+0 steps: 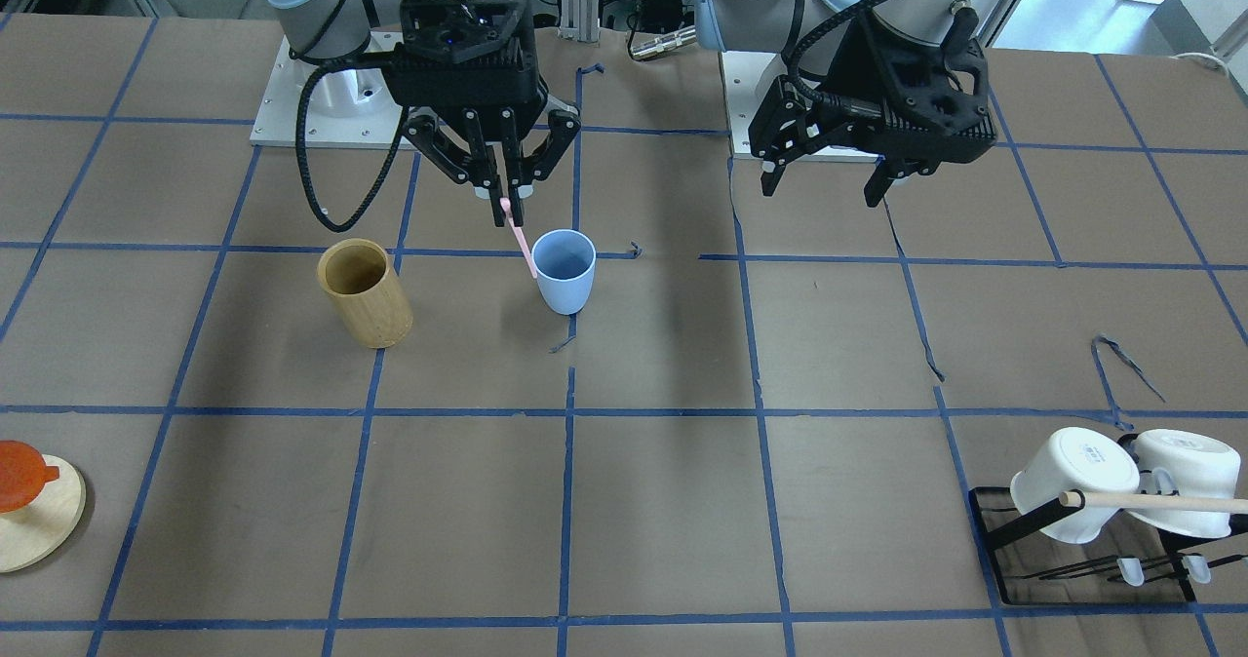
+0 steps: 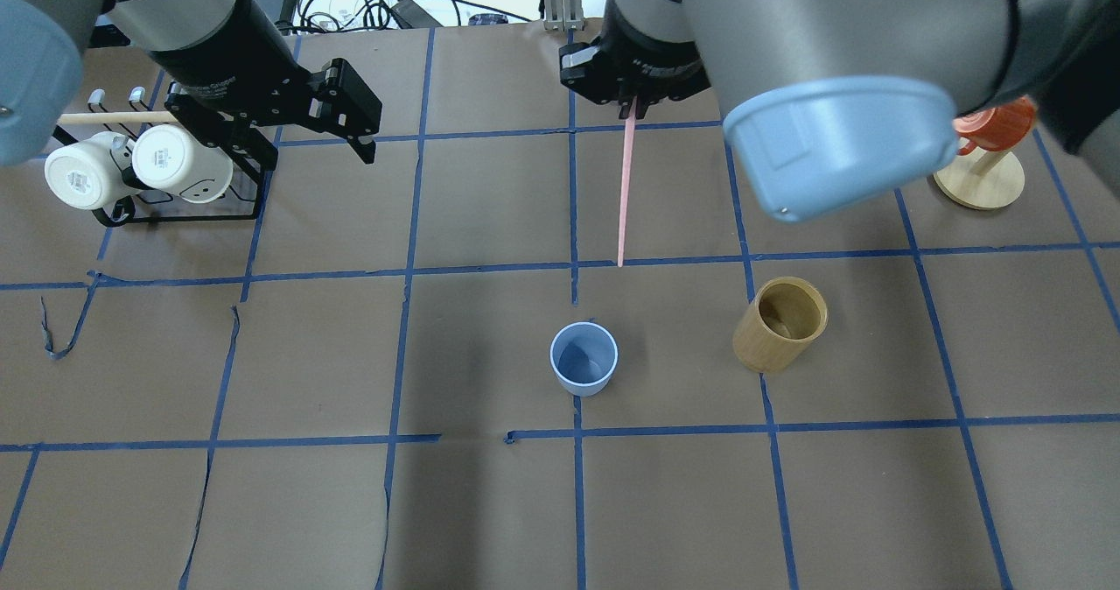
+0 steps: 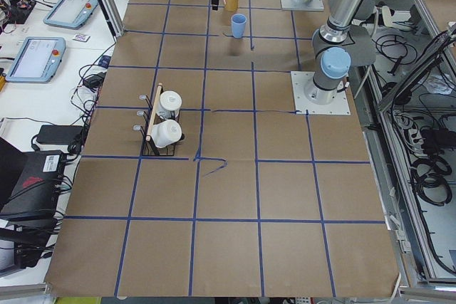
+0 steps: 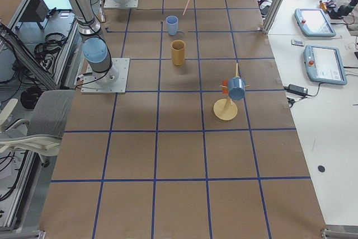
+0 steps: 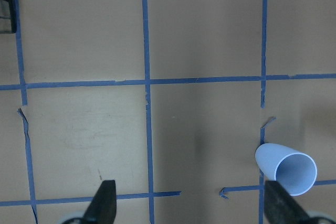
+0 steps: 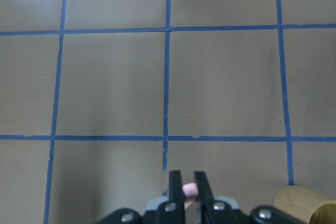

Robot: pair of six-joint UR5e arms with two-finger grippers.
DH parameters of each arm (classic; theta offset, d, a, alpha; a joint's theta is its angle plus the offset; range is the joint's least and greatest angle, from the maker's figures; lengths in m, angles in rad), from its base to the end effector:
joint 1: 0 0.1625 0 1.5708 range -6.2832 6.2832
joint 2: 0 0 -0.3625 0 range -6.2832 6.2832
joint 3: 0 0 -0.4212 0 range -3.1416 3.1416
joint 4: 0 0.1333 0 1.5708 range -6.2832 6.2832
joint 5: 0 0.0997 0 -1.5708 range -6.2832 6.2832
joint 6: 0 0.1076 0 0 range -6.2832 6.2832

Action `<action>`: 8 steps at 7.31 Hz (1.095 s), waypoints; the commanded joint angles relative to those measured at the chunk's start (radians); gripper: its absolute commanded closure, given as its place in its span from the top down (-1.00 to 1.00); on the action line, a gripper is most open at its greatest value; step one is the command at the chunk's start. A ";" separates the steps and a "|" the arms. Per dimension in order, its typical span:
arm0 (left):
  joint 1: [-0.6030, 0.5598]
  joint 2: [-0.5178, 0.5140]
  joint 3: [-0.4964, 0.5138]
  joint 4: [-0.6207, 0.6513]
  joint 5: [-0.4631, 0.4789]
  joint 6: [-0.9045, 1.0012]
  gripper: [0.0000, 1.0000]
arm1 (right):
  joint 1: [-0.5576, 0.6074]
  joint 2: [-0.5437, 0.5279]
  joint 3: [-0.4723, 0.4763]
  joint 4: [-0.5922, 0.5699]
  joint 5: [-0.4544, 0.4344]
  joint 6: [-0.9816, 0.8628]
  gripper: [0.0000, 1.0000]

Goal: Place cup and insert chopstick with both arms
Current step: 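Move the pink chopstick over the blue cup and lower it inside with the right gripper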

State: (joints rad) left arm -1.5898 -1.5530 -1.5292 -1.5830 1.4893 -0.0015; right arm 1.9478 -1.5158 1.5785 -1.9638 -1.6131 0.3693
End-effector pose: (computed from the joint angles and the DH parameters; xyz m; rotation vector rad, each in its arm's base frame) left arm -0.1519 -0.5159 0.4475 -0.0297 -3.0587 0.0709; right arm 0.3294 -0.4821 0.4287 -0.0010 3.0208 -0.4921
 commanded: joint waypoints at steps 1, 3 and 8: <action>0.004 0.002 0.001 -0.002 0.002 0.000 1.00 | 0.037 0.003 0.095 -0.104 0.001 0.062 -0.77; -0.001 0.002 0.001 -0.003 0.000 0.000 1.00 | 0.039 -0.004 0.107 -0.096 0.004 0.060 -0.76; 0.001 0.007 0.000 -0.006 0.002 0.000 1.00 | 0.057 -0.009 0.121 -0.020 0.002 0.066 -0.63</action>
State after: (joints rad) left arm -1.5870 -1.5475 -1.5292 -1.5891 1.4910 -0.0015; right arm 2.0012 -1.5238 1.6975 -2.0040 -1.6121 0.4346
